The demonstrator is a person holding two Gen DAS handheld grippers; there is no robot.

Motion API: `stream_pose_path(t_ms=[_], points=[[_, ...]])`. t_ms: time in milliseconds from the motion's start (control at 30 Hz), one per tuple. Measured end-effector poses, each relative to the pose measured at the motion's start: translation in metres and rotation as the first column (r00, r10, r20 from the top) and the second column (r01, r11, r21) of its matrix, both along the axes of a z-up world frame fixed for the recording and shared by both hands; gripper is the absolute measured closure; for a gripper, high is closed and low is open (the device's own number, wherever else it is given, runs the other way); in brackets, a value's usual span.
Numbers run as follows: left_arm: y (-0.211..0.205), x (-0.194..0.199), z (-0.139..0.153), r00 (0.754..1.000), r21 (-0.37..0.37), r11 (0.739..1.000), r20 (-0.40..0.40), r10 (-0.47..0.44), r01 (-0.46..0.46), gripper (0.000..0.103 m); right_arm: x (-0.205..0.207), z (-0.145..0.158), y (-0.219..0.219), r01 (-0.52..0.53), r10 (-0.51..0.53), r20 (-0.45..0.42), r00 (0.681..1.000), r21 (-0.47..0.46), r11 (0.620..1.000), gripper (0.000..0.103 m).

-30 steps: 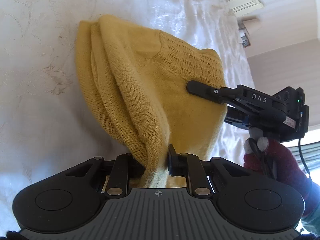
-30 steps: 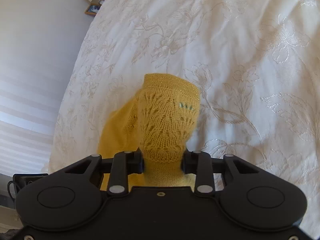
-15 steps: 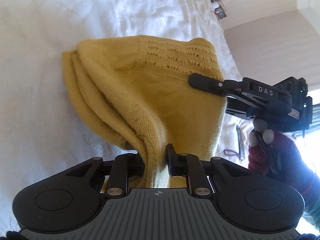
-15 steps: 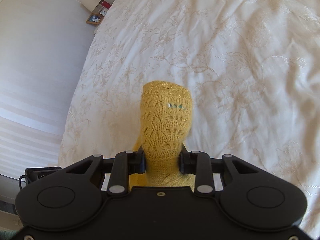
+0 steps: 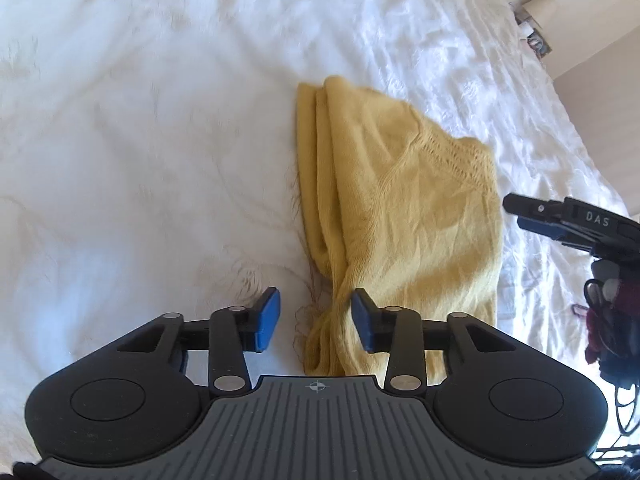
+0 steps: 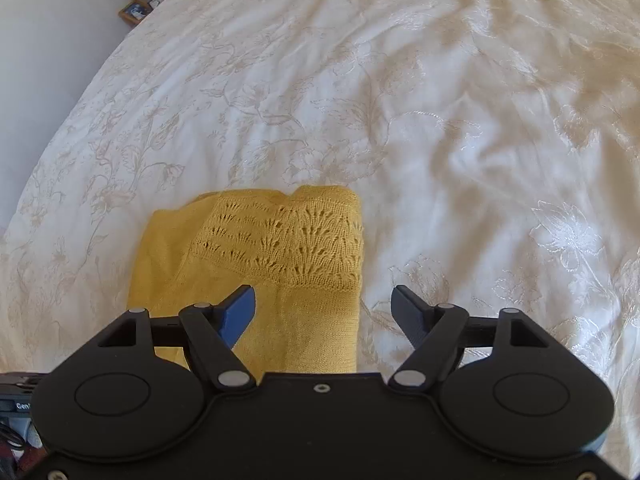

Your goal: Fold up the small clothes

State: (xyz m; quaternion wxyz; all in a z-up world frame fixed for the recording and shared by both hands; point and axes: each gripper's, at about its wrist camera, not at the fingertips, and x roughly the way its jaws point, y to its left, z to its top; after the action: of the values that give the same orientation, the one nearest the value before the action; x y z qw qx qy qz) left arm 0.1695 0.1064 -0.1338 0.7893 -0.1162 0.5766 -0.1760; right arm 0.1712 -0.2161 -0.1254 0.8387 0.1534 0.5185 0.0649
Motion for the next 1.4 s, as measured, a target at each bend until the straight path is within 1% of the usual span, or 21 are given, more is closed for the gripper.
stream_pose_path(t_ms=[33,67,100,133,167,233,367,500,600,633,667,700,733,833,1033,1133,1233,1300,1400], points=[[-0.004,0.000,0.008,0.999,0.015,1.000,0.045,0.000,-0.001,0.045,-0.003,0.001,0.001,-0.012,0.012,0.008,1.000,0.002,1.000,0.019],[-0.009,0.001,0.014,0.996,0.034,0.999,0.090,-0.003,0.000,0.036,-0.007,0.003,0.002,-0.022,0.022,0.021,1.000,0.004,1.000,0.016],[-0.014,0.004,0.018,0.993,0.048,0.999,0.121,-0.009,0.004,0.026,-0.009,0.004,0.003,-0.030,0.030,0.033,0.999,0.007,1.000,0.009],[-0.023,0.008,0.023,0.987,0.064,0.998,0.161,-0.026,0.016,0.025,-0.011,0.005,0.003,-0.036,0.036,0.042,0.998,0.009,0.999,0.004],[-0.032,0.015,0.024,0.981,0.082,0.996,0.191,-0.044,0.029,0.025,-0.011,0.006,0.003,-0.040,0.040,0.047,0.998,0.004,0.999,0.003],[-0.047,0.031,0.022,0.978,0.122,0.992,0.201,-0.060,0.036,0.020,-0.008,0.006,0.002,-0.043,0.044,0.053,0.998,-0.014,0.999,0.001],[-0.068,0.061,0.011,0.975,0.164,0.986,0.216,-0.057,0.021,0.019,0.005,0.001,-0.003,-0.027,0.028,0.039,0.999,-0.041,0.999,0.001],[-0.073,0.086,-0.003,0.976,0.203,0.979,0.210,-0.055,0.012,0.019,0.019,-0.007,-0.008,-0.009,0.009,0.012,1.000,-0.054,0.999,0.001],[-0.068,0.102,-0.019,0.982,0.276,0.961,0.185,-0.044,-0.009,0.019,0.029,-0.017,-0.010,0.016,-0.018,-0.016,1.000,-0.075,0.997,0.001],[-0.064,0.106,-0.023,0.984,0.287,0.958,0.175,-0.038,-0.014,0.018,0.033,-0.023,-0.011,0.026,-0.028,-0.032,0.999,-0.082,0.996,0.001],[-0.058,0.112,-0.030,0.987,0.288,0.957,0.157,-0.026,-0.020,0.017,0.036,-0.029,-0.011,0.032,-0.037,-0.050,0.998,-0.093,0.995,0.001],[-0.053,0.114,-0.034,0.989,0.285,0.958,0.144,-0.021,-0.022,0.009,0.039,-0.035,-0.011,0.036,-0.043,-0.069,0.997,-0.106,0.994,0.001],[-0.046,0.117,-0.037,0.991,0.279,0.960,0.133,-0.015,-0.023,0.004,0.042,-0.041,-0.010,0.038,-0.048,-0.085,0.995,-0.114,0.993,0.001],[-0.032,0.120,-0.041,0.992,0.265,0.964,0.126,-0.022,-0.012,0.000,0.048,-0.052,-0.010,0.064,-0.077,-0.108,0.991,-0.116,0.991,0.001],[-0.023,0.121,-0.042,0.992,0.236,0.972,0.119,-0.033,0.004,0.000,0.063,-0.057,-0.004,0.080,-0.096,-0.113,0.989,-0.138,0.987,0.000],[-0.021,0.122,-0.036,0.991,0.213,0.977,0.131,-0.028,-0.001,0.000,0.066,-0.055,-0.005,0.082,-0.096,-0.100,0.990,-0.141,0.987,0.000],[-0.015,0.115,-0.020,0.984,0.218,0.976,0.178,-0.019,-0.020,0.000,0.060,-0.041,-0.007,0.088,-0.100,-0.071,0.992,-0.152,0.984,0.001],[-0.012,0.107,-0.006,0.976,0.220,0.975,0.216,-0.018,-0.031,0.000,0.050,-0.023,-0.009,0.119,-0.121,-0.007,0.993,-0.155,0.981,0.001],[-0.011,0.093,0.016,0.966,0.230,0.972,0.260,-0.011,-0.051,0.000,0.029,0.002,-0.012,0.164,-0.155,0.077,0.985,-0.128,0.978,0.000]])
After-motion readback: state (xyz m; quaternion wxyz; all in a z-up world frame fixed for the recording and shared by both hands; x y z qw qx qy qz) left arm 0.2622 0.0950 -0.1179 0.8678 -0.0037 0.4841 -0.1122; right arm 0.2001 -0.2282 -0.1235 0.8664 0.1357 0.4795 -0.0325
